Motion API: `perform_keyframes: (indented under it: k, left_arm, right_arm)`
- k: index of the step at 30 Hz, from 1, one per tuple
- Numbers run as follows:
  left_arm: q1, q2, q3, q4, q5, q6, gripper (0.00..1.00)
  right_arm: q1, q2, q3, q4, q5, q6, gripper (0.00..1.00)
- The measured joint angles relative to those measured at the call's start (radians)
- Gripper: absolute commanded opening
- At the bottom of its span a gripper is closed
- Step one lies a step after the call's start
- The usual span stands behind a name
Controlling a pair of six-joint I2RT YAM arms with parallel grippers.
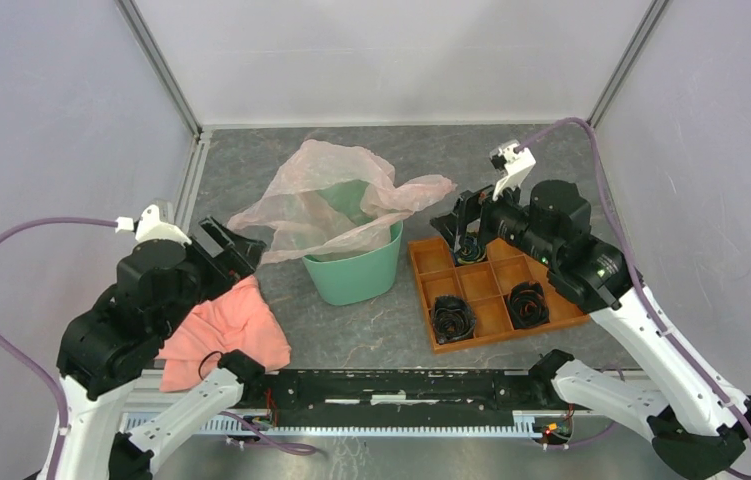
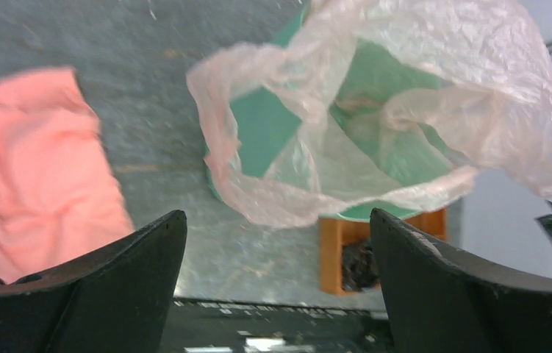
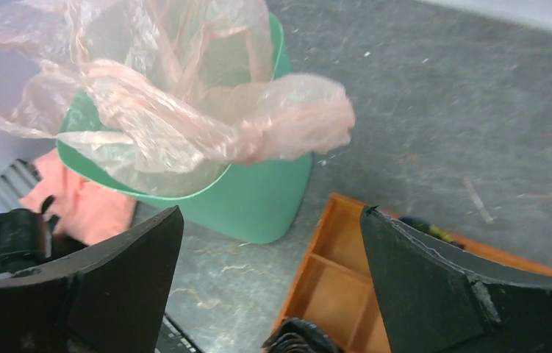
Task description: Put the trash bags into the trash bin
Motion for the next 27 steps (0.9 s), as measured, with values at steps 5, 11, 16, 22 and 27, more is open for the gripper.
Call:
perform_keyframes:
  k: [5,11,16,22,27]
  left_arm:
    - [0.000,-0.033,-0.072,-0.002,0.097,-0.179,0.96]
    - [0.000,-0.069,-0.173,0.058,0.169,-0.385,0.90]
    - [0.000,-0.060,-0.298,0.113,0.213,-0.496,0.84]
    - [0.000,-0.022,-0.305,0.178,0.184,-0.517,0.86]
    - [0.000,-0.013,-0.305,0.202,0.151,-0.517,0.75]
  right_arm:
    - [0.000,-0.038,-0.116,0.087,-0.055,0.149,0.98]
    - [0.000,-0.053,-0.212,0.262,-0.097,0.312,0.87]
    - [0.000,-0.031,-0.309,0.389,-0.098,0.415,0.54]
    - [0.000,0.035,-0.319,0.483,-0.095,0.434,0.55]
    - [0.000,0.058,-0.319,0.533,-0.068,0.432,0.48]
